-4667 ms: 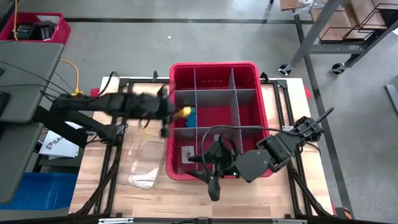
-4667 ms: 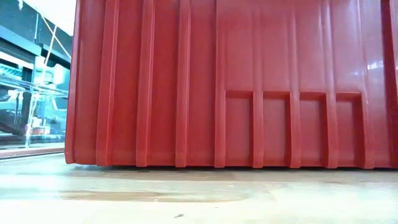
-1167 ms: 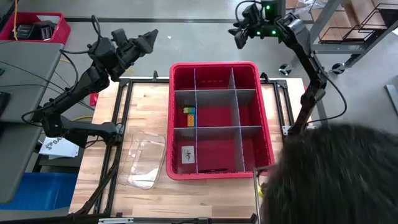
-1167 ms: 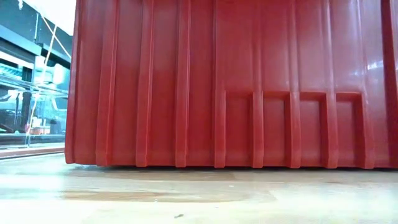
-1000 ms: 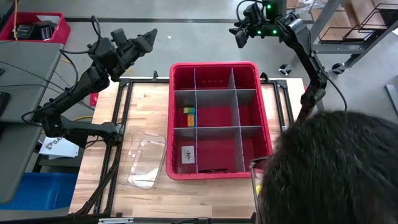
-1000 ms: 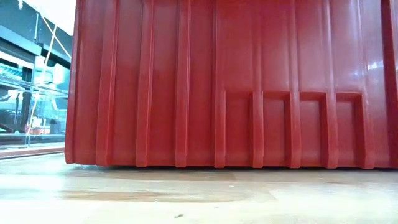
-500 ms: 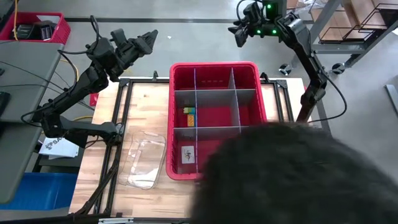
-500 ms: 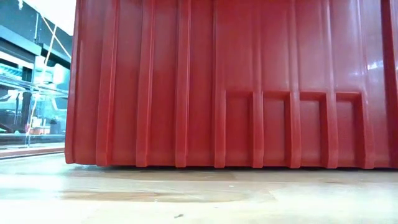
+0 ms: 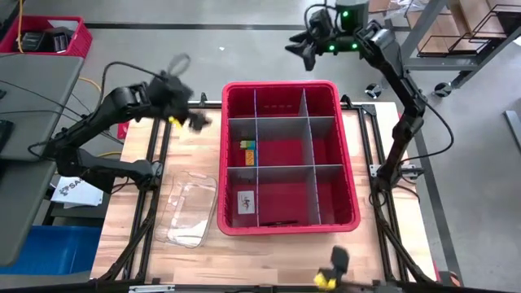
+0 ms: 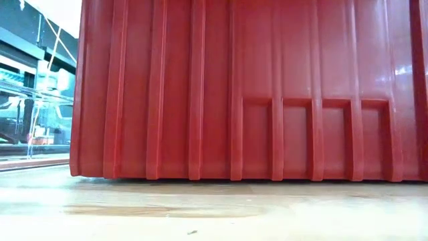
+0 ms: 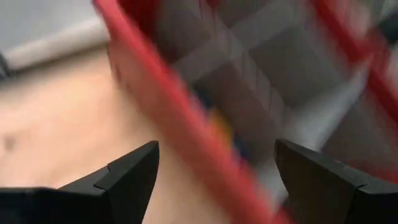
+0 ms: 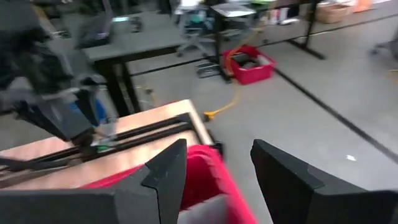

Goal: Sort blocks
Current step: Put the brown pencil into the bin

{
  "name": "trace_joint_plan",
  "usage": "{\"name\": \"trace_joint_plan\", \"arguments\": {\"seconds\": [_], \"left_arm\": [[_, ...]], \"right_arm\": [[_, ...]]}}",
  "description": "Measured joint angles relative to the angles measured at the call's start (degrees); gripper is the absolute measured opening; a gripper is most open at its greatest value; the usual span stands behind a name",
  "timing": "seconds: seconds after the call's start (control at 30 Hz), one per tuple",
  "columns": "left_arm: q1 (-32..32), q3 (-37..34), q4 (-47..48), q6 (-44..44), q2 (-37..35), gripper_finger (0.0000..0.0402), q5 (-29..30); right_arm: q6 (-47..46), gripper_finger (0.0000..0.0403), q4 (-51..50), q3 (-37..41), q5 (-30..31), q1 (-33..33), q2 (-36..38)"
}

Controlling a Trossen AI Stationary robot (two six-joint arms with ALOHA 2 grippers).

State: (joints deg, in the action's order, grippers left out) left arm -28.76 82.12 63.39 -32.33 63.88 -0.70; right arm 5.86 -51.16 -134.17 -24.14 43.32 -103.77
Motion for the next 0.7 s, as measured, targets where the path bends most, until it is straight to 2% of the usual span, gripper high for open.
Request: {"name": "trace_joint_plan", "arguments": {"seconds": [0.17, 0.27, 0.33, 0.4, 0.53, 0.7], "left_arm": [[6.18, -1.66, 17.61, 8.78, -0.94, 0.0293, -12.96], [11.35, -5.71, 24.99, 6.82, -2.62, 0.0282, -14.45], [14.78, -10.42, 25.22, 2.02, -5.35, 0.0276, -14.12], [18.66, -16.23, 20.36, -5.78, -8.5, 0.0271, -13.95], [27.84, -29.13, 3.75, -23.46, -14.37, 0.0258, -13.1], [39.54, -40.96, -10.77, -43.66, -14.16, 0.024, -3.05]], "right_arm": [[-3.35, 0.0177, -0.04, 0.0, 0.42, -6.4, 0.0], [-6.79, 0.0177, -0.04, 0.0, 3.34, -10.62, 0.0], [-9.04, 0.0177, -0.02, 0.0, 6.21, -13.37, 0.0], [-10.45, 0.0177, -0.02, 0.0, 8.55, -15.94, 0.0], [-12.69, 0.0177, -0.07, 0.0, 10.42, -20.4, 0.0], [-12.36, 0.0177, -0.26, 0.0, 10.67, -25.08, 0.02]]}}
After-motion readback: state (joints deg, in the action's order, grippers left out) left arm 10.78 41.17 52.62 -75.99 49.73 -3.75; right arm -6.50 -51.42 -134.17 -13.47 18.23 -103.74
